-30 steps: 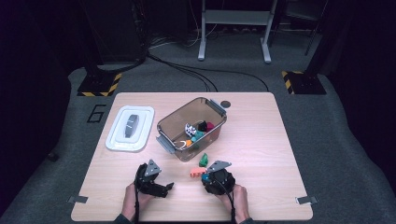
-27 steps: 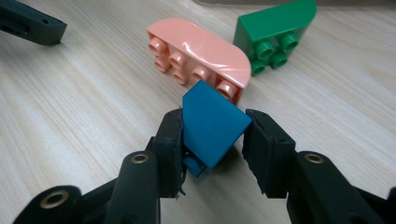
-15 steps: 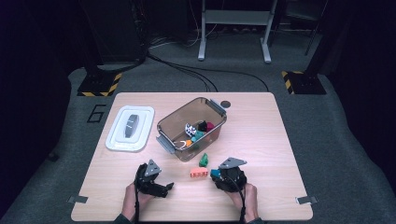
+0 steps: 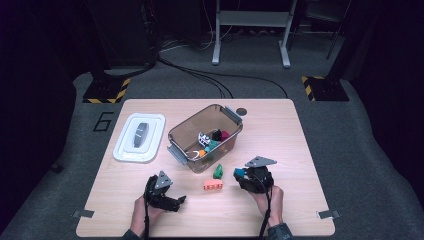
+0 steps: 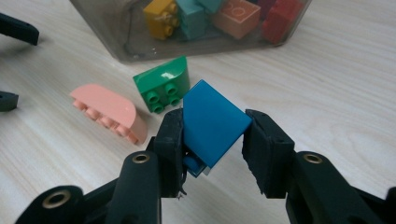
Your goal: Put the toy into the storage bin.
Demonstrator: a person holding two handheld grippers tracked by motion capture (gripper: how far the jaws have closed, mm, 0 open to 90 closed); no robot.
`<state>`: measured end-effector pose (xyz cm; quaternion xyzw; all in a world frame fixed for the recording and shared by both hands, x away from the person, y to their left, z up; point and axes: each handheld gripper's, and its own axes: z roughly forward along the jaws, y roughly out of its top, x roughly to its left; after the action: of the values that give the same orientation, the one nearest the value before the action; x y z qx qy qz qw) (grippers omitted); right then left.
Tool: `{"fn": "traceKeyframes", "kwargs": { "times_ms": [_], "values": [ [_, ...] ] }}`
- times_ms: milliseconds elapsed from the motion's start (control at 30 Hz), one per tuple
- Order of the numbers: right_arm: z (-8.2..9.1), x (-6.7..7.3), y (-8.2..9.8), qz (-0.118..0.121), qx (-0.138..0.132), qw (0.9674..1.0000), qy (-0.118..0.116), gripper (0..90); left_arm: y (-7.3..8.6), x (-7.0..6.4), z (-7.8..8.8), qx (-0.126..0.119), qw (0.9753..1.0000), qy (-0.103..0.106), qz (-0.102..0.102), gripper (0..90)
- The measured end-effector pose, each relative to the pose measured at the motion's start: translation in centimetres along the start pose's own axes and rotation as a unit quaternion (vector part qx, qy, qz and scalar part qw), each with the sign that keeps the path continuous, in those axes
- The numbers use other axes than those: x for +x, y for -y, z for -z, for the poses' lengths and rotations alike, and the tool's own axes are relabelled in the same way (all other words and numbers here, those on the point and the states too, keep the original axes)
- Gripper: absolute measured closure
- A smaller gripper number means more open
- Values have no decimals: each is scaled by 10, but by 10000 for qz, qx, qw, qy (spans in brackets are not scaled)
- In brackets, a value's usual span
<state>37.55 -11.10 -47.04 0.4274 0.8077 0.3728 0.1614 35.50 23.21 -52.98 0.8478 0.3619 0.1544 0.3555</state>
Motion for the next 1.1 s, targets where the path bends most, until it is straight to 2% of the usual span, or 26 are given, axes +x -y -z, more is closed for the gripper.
{"fn": "traceKeyframes", "kwargs": {
  "times_ms": [333, 1100],
  "values": [
    [3, -13, -17, -65, -137, 9999, 77, 594, 0, 0, -1, -47, 10000, -33, 10, 27],
    [19, -22, -57, 33, -382, 9991, 200, 594, 0, 0, -1, -45, 10000, -34, 10, 27]
  ]
}}
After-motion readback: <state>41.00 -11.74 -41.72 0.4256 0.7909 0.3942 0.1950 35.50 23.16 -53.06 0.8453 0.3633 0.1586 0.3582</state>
